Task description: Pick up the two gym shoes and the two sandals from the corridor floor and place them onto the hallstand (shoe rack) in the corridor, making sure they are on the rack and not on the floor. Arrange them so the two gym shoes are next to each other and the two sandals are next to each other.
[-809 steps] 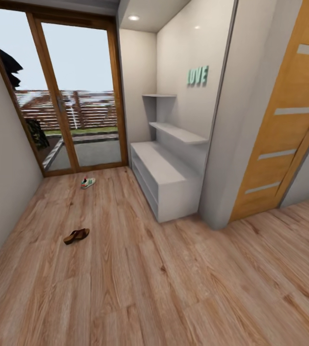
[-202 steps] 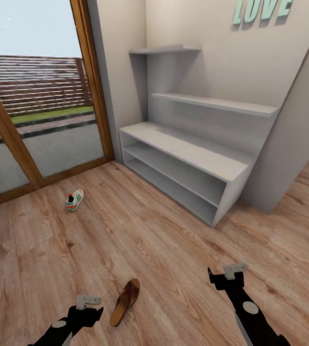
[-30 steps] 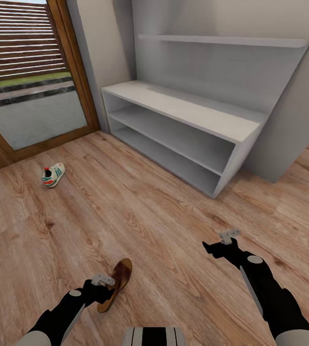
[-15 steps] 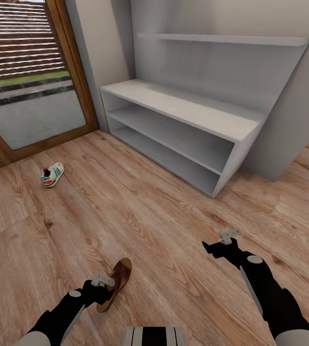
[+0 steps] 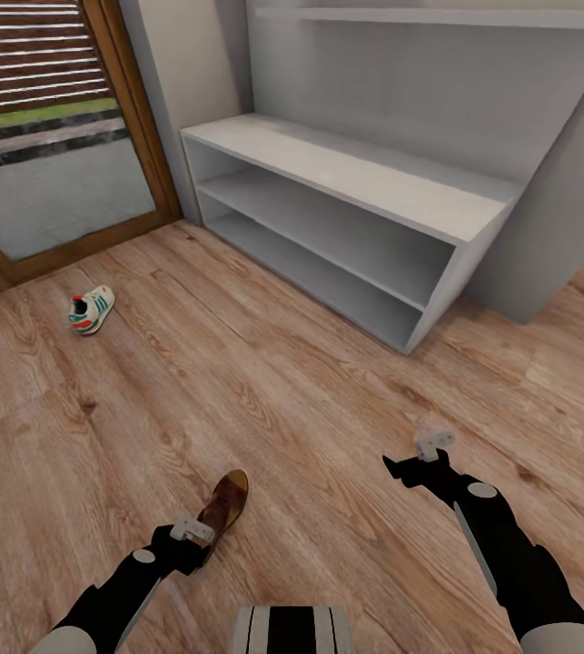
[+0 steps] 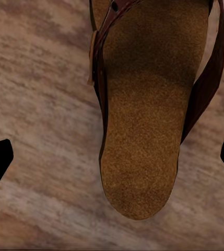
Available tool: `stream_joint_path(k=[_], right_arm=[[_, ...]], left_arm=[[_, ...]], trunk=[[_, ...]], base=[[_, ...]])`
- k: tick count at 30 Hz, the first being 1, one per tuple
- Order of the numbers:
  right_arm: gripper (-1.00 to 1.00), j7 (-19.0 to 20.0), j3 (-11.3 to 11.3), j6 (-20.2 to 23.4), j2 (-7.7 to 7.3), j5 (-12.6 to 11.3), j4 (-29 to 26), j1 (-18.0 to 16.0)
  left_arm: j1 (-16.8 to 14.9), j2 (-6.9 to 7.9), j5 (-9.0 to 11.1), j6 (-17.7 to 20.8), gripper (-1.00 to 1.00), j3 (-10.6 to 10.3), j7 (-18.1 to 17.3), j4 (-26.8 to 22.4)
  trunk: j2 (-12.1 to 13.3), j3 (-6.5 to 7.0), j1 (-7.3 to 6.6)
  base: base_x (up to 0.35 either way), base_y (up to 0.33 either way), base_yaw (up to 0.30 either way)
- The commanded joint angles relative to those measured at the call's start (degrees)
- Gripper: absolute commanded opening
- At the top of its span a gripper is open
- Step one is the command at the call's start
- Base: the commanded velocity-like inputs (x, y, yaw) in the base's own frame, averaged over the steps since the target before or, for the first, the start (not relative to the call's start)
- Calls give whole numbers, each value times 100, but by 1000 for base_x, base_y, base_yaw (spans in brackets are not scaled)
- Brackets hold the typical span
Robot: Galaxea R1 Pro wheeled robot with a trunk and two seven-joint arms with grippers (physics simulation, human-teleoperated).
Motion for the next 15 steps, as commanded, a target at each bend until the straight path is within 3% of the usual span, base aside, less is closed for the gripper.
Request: stream_joint_path(k=[1, 11, 14, 15], right_arm=[[100, 49, -10, 25, -1, 59, -11, -2], [100, 282, -18, 36, -7, 37, -132, -6], [100, 379, -19, 41, 3, 34, -364, -8], [100, 442, -19, 58, 17, 32, -760, -10]], left_arm=[[0, 4, -58, 26, 100, -10, 22, -15], [0, 4, -67, 34, 100, -38, 79, -18], [-3, 4, -70, 37, 100, -46, 84, -23], [-6, 4, -73, 39, 100, -51, 87, -37]], trunk=[[-2, -10, -1], [-2, -24, -1], [-2, -24, -1], [-2, -24, -1]], base=[[0, 0, 0], [0, 0, 0], [0, 0, 0], [0, 0, 0]])
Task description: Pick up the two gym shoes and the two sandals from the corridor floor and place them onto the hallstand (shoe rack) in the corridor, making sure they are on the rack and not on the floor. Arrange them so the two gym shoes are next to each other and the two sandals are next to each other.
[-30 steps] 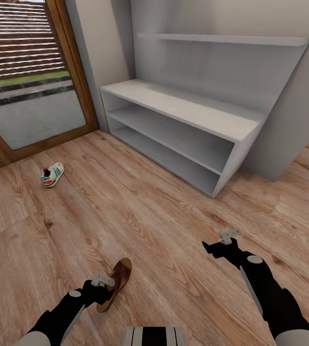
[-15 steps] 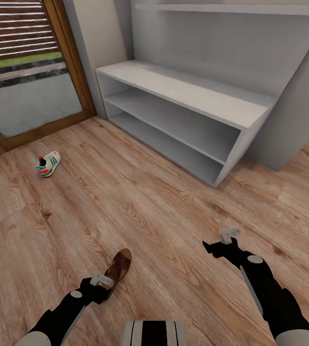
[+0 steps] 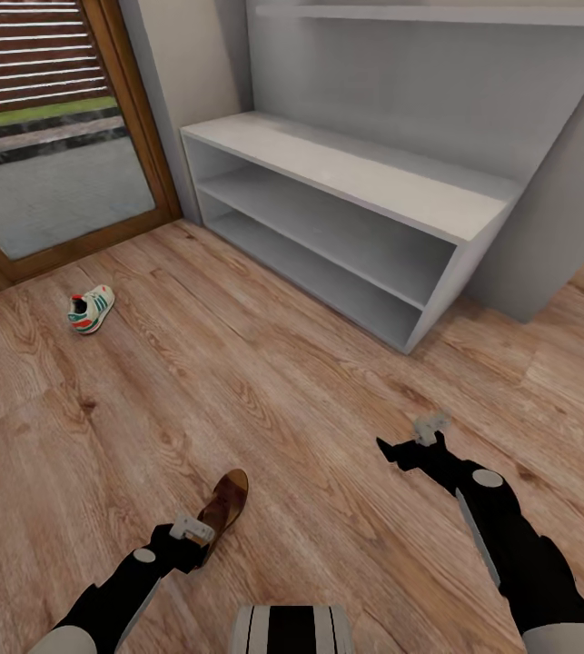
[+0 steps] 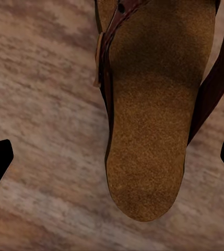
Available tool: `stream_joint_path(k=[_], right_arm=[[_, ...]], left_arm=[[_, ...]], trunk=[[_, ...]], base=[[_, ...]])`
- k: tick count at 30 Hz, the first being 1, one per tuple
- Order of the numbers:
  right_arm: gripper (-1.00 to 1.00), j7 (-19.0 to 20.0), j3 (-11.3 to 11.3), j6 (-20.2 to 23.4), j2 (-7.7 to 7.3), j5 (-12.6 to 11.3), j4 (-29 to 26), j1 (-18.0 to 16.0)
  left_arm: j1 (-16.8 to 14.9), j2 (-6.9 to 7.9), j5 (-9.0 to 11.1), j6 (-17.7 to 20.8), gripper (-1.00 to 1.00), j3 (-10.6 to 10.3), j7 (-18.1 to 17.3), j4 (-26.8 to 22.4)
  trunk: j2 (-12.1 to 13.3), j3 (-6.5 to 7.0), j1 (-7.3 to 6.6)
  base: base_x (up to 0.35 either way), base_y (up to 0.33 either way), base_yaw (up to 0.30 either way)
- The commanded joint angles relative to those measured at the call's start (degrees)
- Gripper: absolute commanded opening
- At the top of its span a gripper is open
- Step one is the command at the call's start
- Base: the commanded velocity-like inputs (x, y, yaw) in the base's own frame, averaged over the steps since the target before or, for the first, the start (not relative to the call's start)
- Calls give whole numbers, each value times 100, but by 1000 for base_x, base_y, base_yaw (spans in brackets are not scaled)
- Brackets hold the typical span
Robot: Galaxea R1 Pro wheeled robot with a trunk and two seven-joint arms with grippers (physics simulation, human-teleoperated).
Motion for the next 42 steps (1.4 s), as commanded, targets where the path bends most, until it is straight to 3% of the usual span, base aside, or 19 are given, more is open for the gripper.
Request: stream_joint_path(k=[1, 7, 19, 27, 30, 37, 42], right_arm=[[100, 59, -11, 23, 6, 69, -118, -1], [100, 95, 13, 35, 36, 63, -432, -2], [100, 102, 49, 45, 49, 59, -460, 4], [100, 103, 36, 45, 44, 66, -467, 6], [100, 103, 26, 45, 42, 67, -464, 7], [100, 103, 24, 45, 41, 68, -457, 6], [100, 103, 24, 45, 41, 68, -456, 7]], left_arm=[[0, 4, -59, 29, 100, -12, -17, -18], [-8, -6, -59, 33, 100, -7, -14, -46], [-22, -22, -91, 47, 100, -1, -22, -77], [-40, -158, -259, 48, 100, 4, -23, -78], [-45, -244, -459, 49, 100, 13, -18, -80], [-46, -258, -546, 48, 100, 15, -15, -75], [-46, -260, -560, 48, 100, 11, -14, -79]], trunk=[[-1, -4, 0], [-1, -5, 0], [-1, -5, 0], [-1, -5, 0], [-1, -11, 0], [-11, -212, 18], [-11, -254, 18]], base=[[0, 0, 0], [0, 0, 0], [0, 0, 0], [0, 0, 0], [0, 0, 0], [0, 0, 0], [0, 0, 0]])
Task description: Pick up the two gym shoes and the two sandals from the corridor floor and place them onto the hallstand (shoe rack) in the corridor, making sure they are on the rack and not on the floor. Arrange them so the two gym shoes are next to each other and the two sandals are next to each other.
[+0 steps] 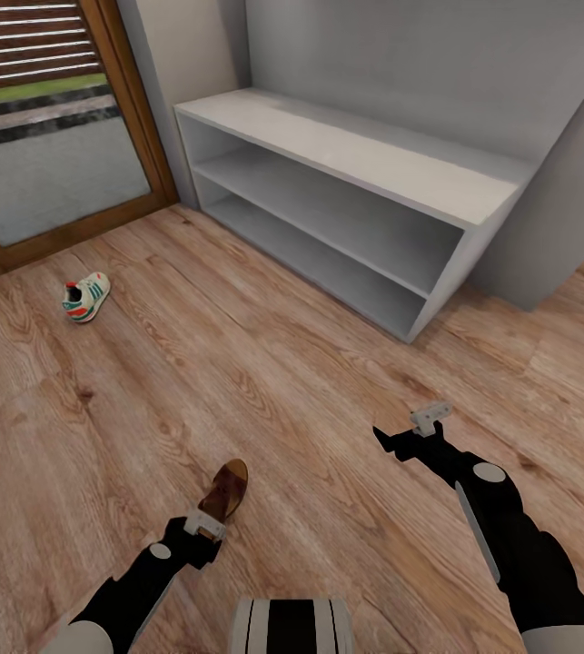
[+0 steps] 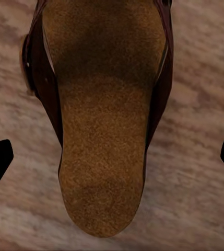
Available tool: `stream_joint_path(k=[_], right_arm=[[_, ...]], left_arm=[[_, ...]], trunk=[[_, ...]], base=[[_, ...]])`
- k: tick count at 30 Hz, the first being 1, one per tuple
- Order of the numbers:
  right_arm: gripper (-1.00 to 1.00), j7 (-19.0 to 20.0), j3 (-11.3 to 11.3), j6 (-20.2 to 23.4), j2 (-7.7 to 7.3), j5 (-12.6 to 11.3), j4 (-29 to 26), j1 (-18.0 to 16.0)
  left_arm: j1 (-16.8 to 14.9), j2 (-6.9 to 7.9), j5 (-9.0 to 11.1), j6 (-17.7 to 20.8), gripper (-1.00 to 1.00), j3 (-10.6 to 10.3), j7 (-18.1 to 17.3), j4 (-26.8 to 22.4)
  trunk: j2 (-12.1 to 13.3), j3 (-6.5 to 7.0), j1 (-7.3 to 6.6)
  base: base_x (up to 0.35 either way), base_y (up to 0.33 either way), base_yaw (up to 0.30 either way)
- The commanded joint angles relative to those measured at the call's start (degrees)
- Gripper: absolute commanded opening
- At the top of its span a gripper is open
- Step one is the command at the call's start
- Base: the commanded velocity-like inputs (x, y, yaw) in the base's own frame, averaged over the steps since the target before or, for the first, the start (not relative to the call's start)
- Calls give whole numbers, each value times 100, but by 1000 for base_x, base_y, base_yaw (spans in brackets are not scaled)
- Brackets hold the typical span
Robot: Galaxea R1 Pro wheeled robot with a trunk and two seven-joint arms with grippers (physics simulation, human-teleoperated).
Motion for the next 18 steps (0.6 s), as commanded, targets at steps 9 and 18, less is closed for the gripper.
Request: stream_joint_path(k=[9, 18], right_arm=[[100, 44, -8, 13, 1, 60, -11, -4], [100, 44, -8, 14, 1, 60, 0, -6]], left_arm=[[0, 17, -86, 27, 100, -33, -5, -24], [0, 13, -77, 1, 100, -33, 516, -28]], trunk=[[-2, -24, -1], [-6, -104, 7]], base=[[0, 0, 0], [0, 0, 0]])
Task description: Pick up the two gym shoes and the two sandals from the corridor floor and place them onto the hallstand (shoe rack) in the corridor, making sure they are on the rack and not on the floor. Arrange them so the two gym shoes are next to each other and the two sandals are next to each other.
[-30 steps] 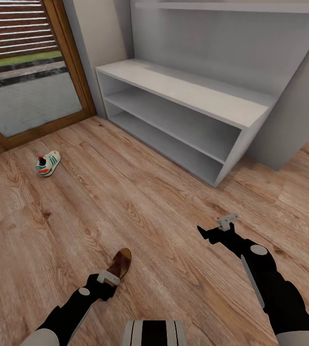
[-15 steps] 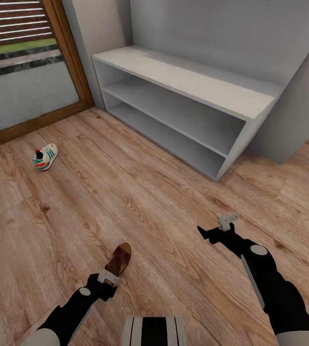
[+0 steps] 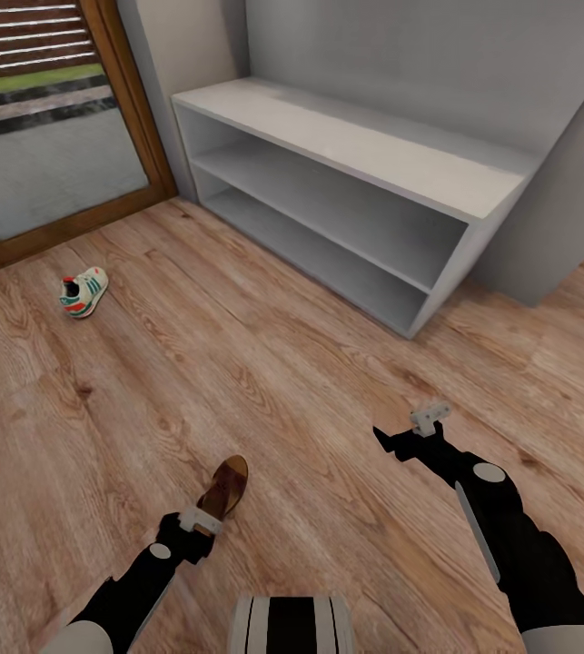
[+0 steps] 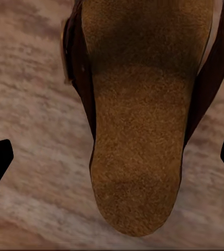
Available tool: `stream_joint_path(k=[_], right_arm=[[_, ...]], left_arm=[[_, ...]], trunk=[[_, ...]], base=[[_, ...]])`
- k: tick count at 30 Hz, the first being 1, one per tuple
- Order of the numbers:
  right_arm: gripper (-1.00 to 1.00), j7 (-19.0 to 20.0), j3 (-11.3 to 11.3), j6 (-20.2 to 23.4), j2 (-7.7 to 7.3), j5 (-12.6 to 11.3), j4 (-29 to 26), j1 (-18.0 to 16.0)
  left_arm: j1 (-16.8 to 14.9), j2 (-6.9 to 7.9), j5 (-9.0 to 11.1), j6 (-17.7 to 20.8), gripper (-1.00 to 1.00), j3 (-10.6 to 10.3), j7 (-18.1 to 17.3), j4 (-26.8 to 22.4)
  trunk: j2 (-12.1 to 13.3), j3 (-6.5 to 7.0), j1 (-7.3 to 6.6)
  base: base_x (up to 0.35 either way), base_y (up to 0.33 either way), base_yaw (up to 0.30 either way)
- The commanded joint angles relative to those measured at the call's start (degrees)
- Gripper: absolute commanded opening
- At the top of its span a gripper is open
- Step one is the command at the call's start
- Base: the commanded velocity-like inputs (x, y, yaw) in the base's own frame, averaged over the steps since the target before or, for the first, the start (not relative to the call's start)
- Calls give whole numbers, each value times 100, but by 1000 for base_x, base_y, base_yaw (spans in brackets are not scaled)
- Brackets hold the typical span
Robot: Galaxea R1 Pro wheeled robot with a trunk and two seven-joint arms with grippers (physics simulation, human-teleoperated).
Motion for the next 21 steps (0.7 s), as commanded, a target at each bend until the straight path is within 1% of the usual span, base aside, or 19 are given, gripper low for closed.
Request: stream_joint_path(k=[1, 4, 8, 11, 12, 17, 21], right_arm=[[100, 44, -8, 20, 1, 59, -9, -1], [100, 44, -8, 19, 1, 59, -5, -2], [100, 44, -8, 18, 1, 59, -8, -3], [100, 44, -8, 17, 1, 59, -8, -1], [100, 44, -8, 16, 1, 59, -9, 0], [100, 44, -8, 16, 1, 61, -13, 1], [100, 44, -8, 16, 1, 59, -11, 1]], left_arm=[[0, 4, -57, 32, 100, -14, 9, -15], [2, 3, -52, 29, 100, -13, 41, -8], [5, 3, -51, -22, 100, -13, 51, -6], [6, 3, -56, -135, 100, -6, 62, -6], [8, 3, -57, -192, 100, 0, 76, -2], [8, 3, -65, -244, 100, -3, 95, -2], [11, 3, -67, -271, 100, -10, 99, -4]], trunk=[[-3, -32, 1], [-7, -121, 9], [-7, -154, 9], [-7, -173, 9], [-7, -176, 9], [-7, -181, 9], [-12, -270, 19]], base=[[0, 0, 0], [0, 0, 0], [0, 0, 0], [0, 0, 0], [0, 0, 0], [0, 0, 0], [0, 0, 0]])
